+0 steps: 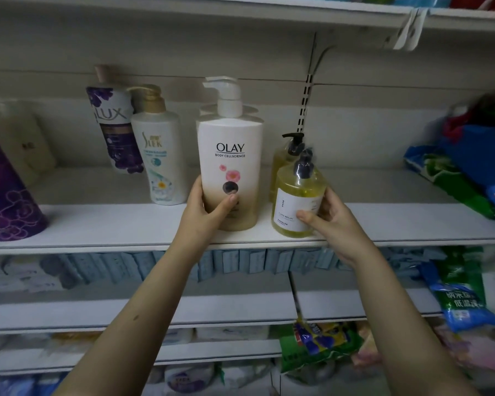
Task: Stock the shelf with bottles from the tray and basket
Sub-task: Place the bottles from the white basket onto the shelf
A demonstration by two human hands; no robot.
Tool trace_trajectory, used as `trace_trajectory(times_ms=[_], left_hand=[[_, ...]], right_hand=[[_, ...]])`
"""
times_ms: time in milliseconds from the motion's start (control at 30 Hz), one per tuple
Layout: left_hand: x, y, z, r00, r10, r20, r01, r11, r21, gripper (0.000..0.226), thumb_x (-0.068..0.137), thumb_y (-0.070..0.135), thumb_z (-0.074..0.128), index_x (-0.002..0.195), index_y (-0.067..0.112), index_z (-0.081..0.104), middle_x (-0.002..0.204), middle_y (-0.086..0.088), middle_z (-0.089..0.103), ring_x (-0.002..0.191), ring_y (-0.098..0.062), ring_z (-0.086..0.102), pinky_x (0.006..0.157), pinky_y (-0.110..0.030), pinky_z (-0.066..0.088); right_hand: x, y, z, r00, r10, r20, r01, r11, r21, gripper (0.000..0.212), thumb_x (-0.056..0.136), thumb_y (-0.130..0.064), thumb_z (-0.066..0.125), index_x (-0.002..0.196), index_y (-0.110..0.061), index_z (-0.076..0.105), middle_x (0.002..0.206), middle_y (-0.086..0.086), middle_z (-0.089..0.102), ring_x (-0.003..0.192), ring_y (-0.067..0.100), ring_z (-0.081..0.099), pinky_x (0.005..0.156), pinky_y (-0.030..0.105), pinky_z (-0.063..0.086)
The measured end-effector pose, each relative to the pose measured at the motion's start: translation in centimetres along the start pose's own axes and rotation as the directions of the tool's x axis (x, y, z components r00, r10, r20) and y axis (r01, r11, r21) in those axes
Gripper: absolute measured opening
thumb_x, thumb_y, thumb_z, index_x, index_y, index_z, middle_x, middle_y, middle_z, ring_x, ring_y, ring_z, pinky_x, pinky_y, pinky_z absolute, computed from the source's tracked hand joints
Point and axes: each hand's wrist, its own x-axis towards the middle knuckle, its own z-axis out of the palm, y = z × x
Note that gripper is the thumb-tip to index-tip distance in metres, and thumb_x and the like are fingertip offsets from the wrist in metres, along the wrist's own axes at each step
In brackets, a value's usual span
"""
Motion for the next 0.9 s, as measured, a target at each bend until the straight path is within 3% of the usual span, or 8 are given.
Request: trace_trajectory(times_ms=[133,267,433,633,767,900], left_hand=[[0.0,0.0,0.0,1.0,0.004,0.005,-0.004,1.0,-0.003,0.048,0.089,0.019,0.068,0.132,0.027,0.048,0.121,0.012,0.064,0.105,0.002,0.062,0.079,-0.013,0.05],[0.0,-0.2,-0.1,1.0,-0.005,0.002,0.005,1.0,-0.003,0.051,0.089,0.021,0.068,0.134,0.027,0.047,0.121,0.014,0.064,0.105,0.003,0.062,0.08,-0.012,0.05],[0.0,-0.2,0.0,1.0,-0.009,-0.001,0.009,1.0,0.011,0.047,0.089,0.022,0.068,0.13,0.033,0.048,0.118,0.017,0.064,0.102,0.006,0.062,0.079,-0.012,0.05],[-0.1,0.0,0.1,1.0,-0.024,-0.007,0.024,0.999,0.024,0.046,0.089,0.022,0.068,0.129,0.032,0.048,0.113,0.019,0.066,0.101,0.005,0.062,0.078,-0.012,0.05],[-0.4,0.2,0.2,0.999,-0.032,-0.022,0.033,0.998,0.051,0.045,0.088,0.029,0.069,0.129,0.029,0.05,0.114,0.017,0.066,0.102,0.004,0.063,0.079,-0.014,0.051],[-0.8,0.3,0.1,0.998,-0.048,-0.035,0.052,0.993,0.105,0.046,0.087,0.037,0.07,0.128,0.029,0.051,0.115,0.014,0.066,0.104,0.0,0.063,0.089,-0.026,0.054]], right_hand=[[1.7,0.1,-0.3,0.999,0.011,0.047,-0.01,1.0,-0.017,0.081,0.077,-0.026,0.072,0.148,-0.03,0.034,0.133,-0.014,0.058,0.12,0.0,0.056,0.098,0.022,0.048],[2.6,0.5,-0.5,0.997,0.019,0.072,-0.019,1.0,-0.001,0.074,0.087,-0.013,0.066,0.149,-0.03,0.03,0.134,-0.014,0.056,0.12,-0.001,0.056,0.096,0.017,0.048],[2.6,0.9,-0.6,0.997,0.041,0.072,-0.04,0.999,-0.015,0.081,0.084,-0.02,0.068,0.151,-0.032,0.025,0.138,-0.015,0.053,0.123,-0.001,0.053,0.101,0.021,0.044],[2.6,0.6,-0.7,0.995,0.068,0.067,-0.069,0.998,0.011,0.078,0.088,-0.012,0.065,0.152,-0.028,0.023,0.135,-0.015,0.052,0.12,-0.003,0.052,0.099,0.021,0.044],[2.4,0.2,-1.0,0.991,0.098,0.092,-0.098,0.995,-0.001,0.085,0.081,-0.019,0.069,0.152,-0.025,0.023,0.139,-0.009,0.052,0.123,0.003,0.053,0.105,0.029,0.044],[1.9,-0.5,-1.3,0.985,0.117,0.13,-0.116,0.993,-0.016,0.089,0.077,-0.023,0.071,0.152,-0.026,0.024,0.141,-0.005,0.052,0.127,0.008,0.051,0.11,0.036,0.04]])
